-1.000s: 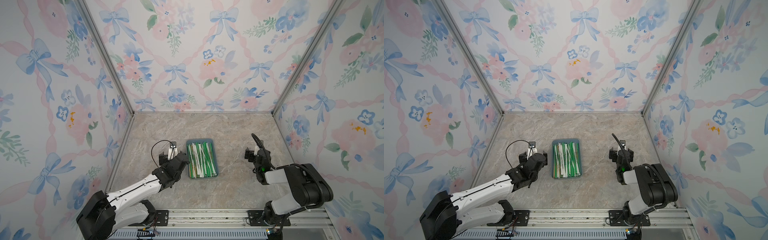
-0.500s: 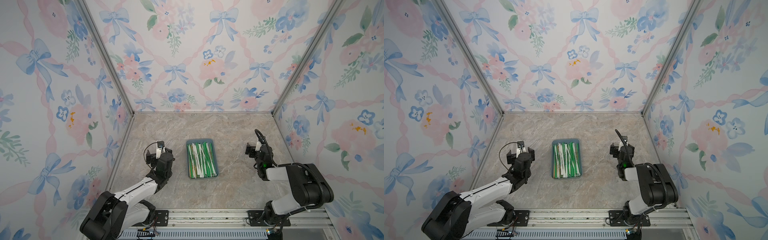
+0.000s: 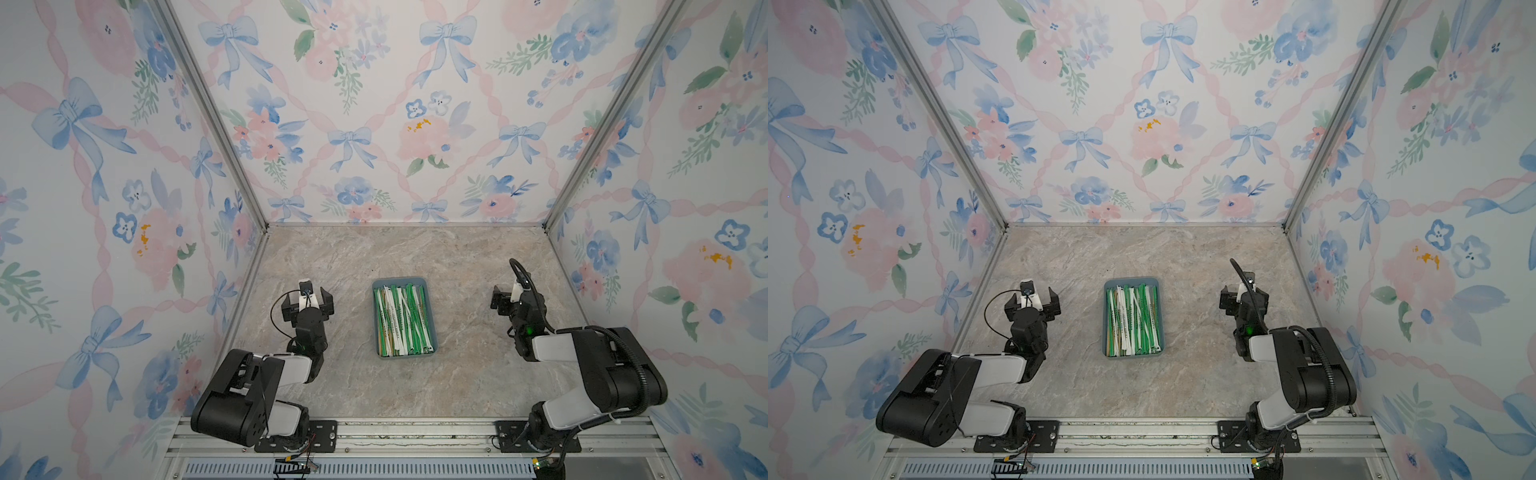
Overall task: Put the straws into the storage box
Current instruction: Reset both arms
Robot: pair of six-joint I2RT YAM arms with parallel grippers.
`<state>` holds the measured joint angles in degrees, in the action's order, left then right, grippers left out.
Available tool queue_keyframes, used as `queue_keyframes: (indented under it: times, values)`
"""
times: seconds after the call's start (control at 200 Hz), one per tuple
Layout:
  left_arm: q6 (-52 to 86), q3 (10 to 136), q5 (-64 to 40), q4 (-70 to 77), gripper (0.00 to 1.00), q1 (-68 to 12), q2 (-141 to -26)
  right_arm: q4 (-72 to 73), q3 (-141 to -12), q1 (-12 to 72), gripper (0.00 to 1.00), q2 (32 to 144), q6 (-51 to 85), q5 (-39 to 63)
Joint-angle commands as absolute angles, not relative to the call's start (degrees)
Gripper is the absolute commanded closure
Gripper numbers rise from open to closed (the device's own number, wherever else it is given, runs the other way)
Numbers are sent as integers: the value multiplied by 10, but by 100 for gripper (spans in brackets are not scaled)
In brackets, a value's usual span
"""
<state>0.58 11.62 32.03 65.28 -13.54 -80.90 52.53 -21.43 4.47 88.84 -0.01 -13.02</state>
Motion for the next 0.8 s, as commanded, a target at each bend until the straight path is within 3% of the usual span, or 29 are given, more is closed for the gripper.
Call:
queue_keyframes:
  times: [0.0,0.165,0.275,0.795]
  values:
    - [10,84,292,796,2,-133,-851,526,-220,41,3,886,9,-123]
    - [21,71,247,872,2,-105,-904,526,-220,41,3,886,9,-123]
    - [36,101,202,782,2,-85,-886,527,-219,41,3,886,8,-124]
    - [46,103,223,783,2,-83,-888,526,-220,44,3,886,6,-126]
